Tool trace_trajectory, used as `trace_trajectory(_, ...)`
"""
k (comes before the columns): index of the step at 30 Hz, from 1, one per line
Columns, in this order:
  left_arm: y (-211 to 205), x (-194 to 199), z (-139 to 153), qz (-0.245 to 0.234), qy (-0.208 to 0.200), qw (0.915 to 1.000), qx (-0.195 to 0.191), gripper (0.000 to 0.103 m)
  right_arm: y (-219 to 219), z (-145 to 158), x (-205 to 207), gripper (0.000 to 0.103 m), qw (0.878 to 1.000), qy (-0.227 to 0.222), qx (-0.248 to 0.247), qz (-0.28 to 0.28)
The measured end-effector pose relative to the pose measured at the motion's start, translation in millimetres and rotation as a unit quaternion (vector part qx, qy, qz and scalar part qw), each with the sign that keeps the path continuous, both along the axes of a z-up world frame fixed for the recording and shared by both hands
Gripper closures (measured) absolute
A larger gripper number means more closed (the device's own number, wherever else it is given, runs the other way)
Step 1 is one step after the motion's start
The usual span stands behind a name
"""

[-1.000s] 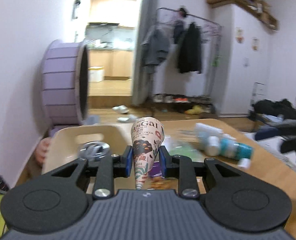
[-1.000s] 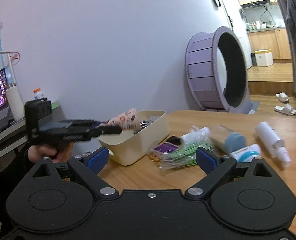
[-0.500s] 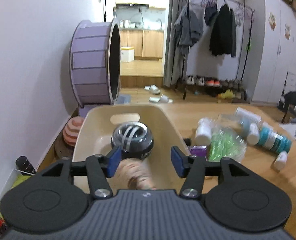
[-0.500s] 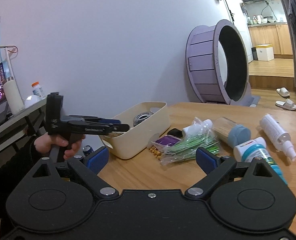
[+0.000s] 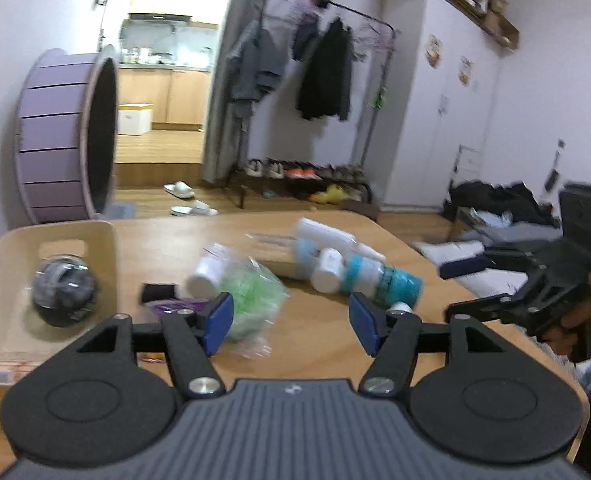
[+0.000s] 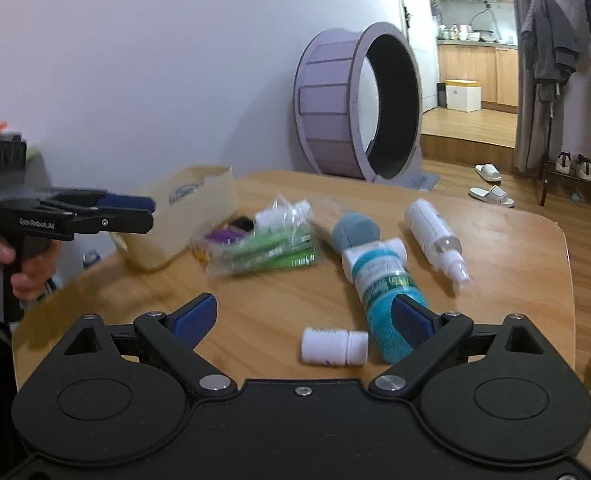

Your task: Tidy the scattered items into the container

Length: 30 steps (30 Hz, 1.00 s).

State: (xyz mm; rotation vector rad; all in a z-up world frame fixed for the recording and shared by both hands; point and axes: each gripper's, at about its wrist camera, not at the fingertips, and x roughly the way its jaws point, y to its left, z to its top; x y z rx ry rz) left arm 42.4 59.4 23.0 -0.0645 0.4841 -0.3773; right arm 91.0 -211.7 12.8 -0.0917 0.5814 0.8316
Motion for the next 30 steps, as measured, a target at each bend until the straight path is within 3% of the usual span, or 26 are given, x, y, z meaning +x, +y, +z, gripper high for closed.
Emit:
trace_trajectory(6,-14,2,-13,-0.018,0.014,0.9997,0.009,0.040,16,-18,-2,0.013,0.999,0.005,-0.049,0.020)
trace_trajectory(17,-15,0,-13,-0.015,0.018,0.9997,0.008,0.040,30,-39,9,0.023,0.996,0.019,-0.082,-0.023)
trace_trajectory(22,-13,-1,-12,-0.013,0.017,0.9998,0.006,0.040,30,-46,19,0.054,0.996,0.039,-0.075,-0.041)
trace_trajectory(25,-13,-1,-11,-0.014,0.018,0.9997,0.003,0.040,27,-46,20,0.056,0.996,0.041,-0.063,-0.045)
trace_trajectory(30,-14,1,-12,-0.015,0.024,0.9996,0.003,0.040,32,-34,1,0.057,0.996,-0.031,-0.083,-0.016)
